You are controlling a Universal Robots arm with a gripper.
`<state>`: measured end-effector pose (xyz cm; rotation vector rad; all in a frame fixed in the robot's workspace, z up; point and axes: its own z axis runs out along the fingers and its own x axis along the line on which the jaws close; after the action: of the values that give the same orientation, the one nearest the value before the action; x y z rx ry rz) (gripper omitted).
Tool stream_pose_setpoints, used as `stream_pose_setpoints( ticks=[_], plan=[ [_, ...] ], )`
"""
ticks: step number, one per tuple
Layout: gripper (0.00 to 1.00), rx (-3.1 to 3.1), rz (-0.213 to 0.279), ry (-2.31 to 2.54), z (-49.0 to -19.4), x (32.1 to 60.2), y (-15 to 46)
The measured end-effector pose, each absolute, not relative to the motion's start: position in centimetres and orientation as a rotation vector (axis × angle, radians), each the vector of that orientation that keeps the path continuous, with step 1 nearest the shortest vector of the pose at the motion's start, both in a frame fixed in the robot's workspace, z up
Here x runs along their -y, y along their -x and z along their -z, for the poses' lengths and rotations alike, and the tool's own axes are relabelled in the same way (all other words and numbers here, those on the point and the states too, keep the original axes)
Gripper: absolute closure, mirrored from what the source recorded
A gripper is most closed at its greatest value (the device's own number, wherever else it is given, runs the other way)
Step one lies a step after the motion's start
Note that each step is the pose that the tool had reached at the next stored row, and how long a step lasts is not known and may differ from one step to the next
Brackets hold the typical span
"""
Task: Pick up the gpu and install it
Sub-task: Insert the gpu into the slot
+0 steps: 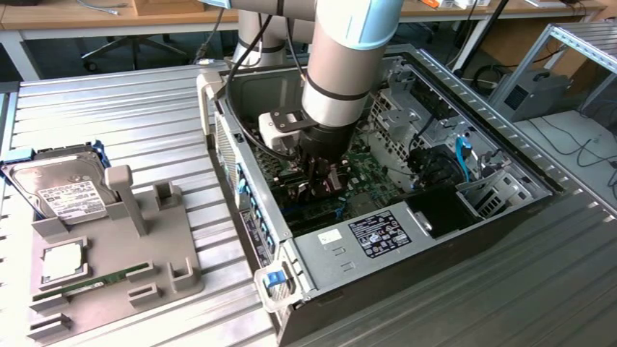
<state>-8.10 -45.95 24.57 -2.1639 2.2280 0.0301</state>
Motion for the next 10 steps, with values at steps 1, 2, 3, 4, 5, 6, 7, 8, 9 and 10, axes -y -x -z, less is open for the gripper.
stream_pose_setpoints(
  ticks=[1, 2, 3, 4, 5, 6, 7, 8, 9, 10],
  plan=[
    [0.73, -2.228, -0.03, 2.164, -24.57, 45.95, 8.11],
    [0.73, -2.228, -0.03, 2.164, -24.57, 45.95, 8.1],
    [0.73, -2.228, -0.03, 2.164, -24.57, 45.95, 8.11],
    [0.73, -2.228, -0.03, 2.164, -24.57, 45.95, 8.11],
    [0.73, -2.228, -0.03, 2.164, -24.57, 45.95, 8.11],
    [0.73, -2.228, -0.03, 2.164, -24.57, 45.96, 8.11],
    [0.73, -2.228, -0.03, 2.164, -24.57, 45.96, 8.11],
    [0.73, -2.228, -0.03, 2.164, -24.57, 45.96, 8.11],
    [0.59, -2.228, -0.03, 2.164, -24.59, 45.97, 8.11],
    [0.59, -2.228, -0.03, 2.164, -25.3, 45.96, 8.11]
  ],
)
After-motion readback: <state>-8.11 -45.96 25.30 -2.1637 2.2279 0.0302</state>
